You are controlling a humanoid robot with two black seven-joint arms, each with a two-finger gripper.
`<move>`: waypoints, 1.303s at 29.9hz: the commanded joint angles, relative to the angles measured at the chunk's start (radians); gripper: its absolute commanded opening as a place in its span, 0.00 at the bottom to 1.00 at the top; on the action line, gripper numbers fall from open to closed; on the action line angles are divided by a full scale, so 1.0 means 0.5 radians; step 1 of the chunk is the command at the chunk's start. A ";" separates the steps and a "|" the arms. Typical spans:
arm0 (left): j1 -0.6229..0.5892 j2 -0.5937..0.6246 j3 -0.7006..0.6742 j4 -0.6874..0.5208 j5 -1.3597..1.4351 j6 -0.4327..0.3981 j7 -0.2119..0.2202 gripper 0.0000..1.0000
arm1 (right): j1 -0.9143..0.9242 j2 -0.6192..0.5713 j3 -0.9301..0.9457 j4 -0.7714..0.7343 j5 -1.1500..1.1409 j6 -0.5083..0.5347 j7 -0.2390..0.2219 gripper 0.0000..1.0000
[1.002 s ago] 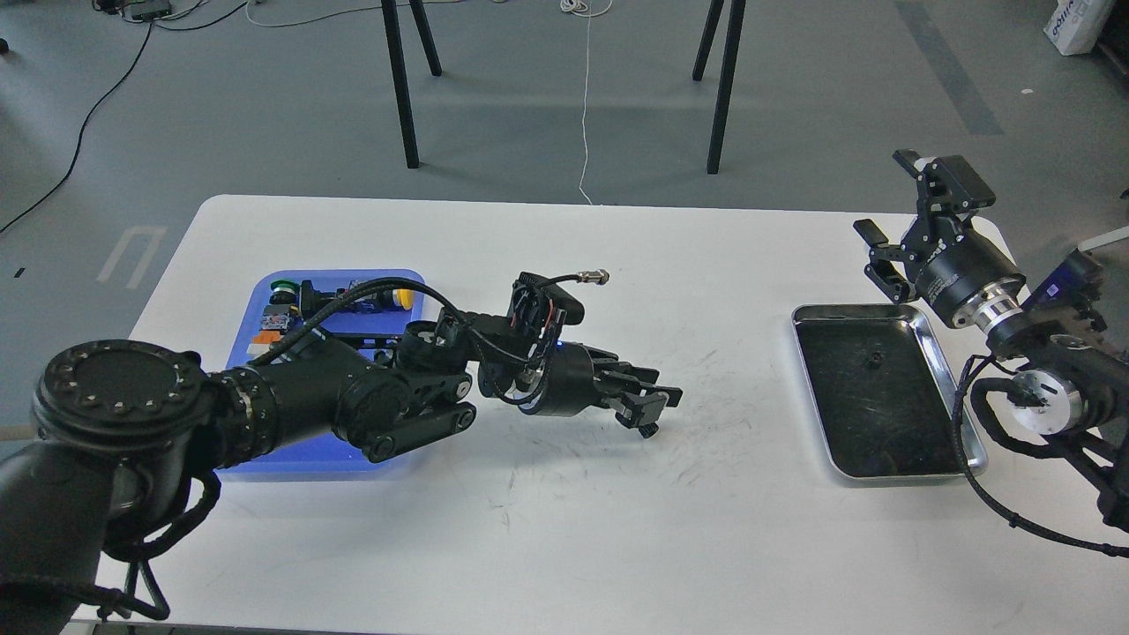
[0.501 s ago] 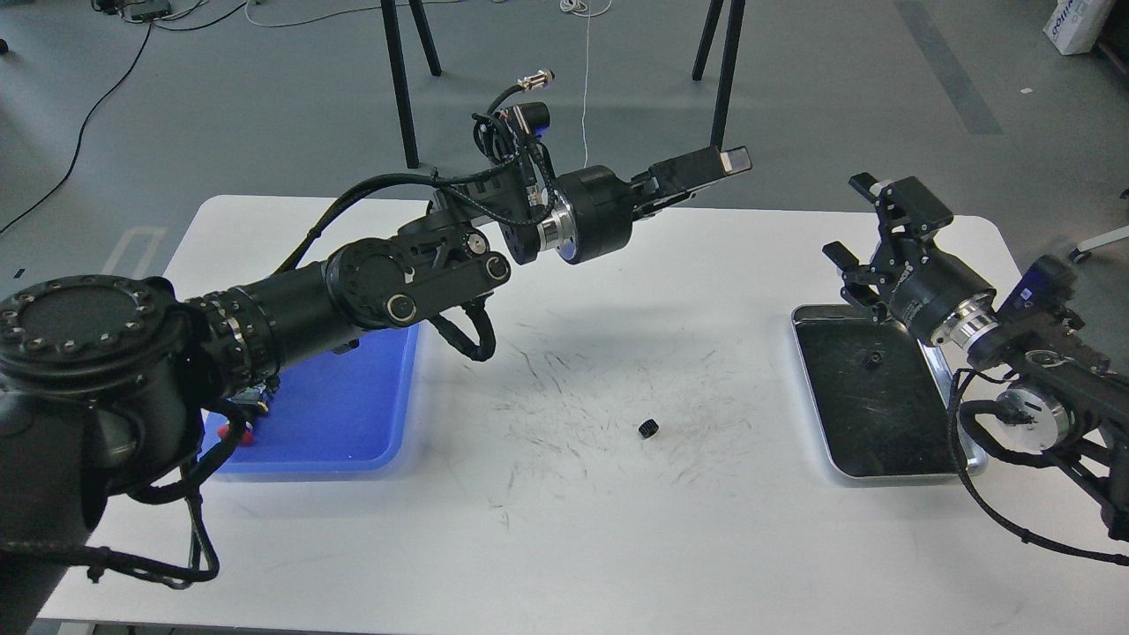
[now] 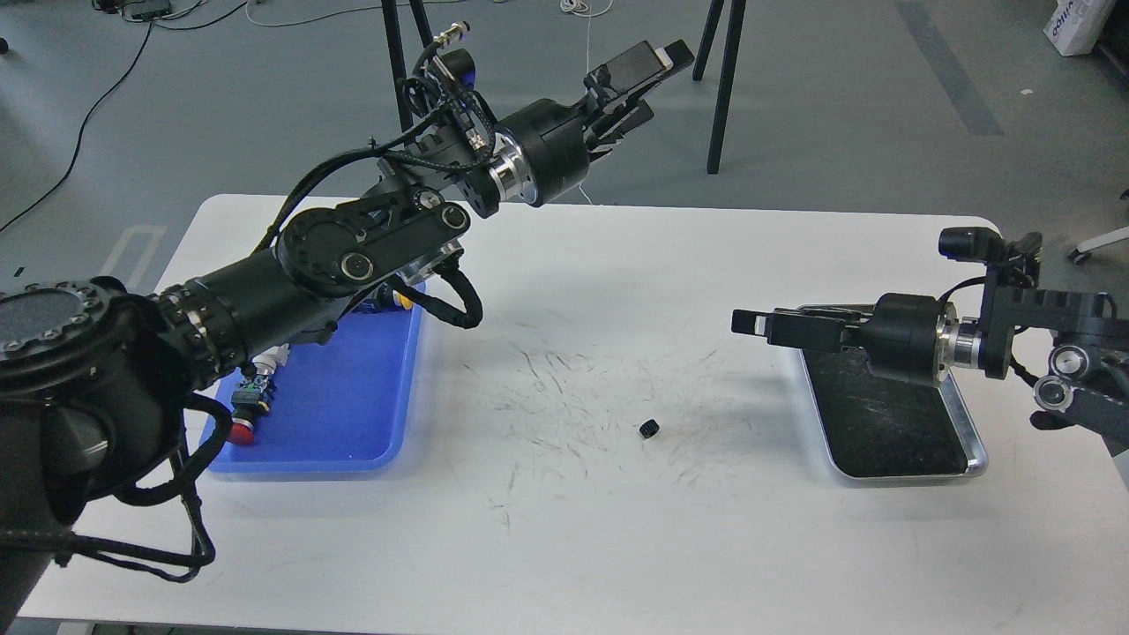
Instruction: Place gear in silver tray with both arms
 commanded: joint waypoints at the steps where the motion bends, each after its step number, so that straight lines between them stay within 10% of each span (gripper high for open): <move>1: 0.022 0.032 -0.004 -0.001 -0.010 0.006 0.000 1.00 | 0.079 -0.018 -0.033 0.007 -0.302 0.001 -0.001 0.98; 15: 0.084 0.054 -0.004 -0.004 -0.007 0.089 0.000 1.00 | 0.076 0.019 -0.226 0.020 -1.103 -0.073 -0.001 0.98; 39: 0.130 0.057 0.005 0.002 0.012 0.141 0.000 1.00 | 0.110 0.574 -0.316 -0.296 -0.947 -0.085 -0.003 0.97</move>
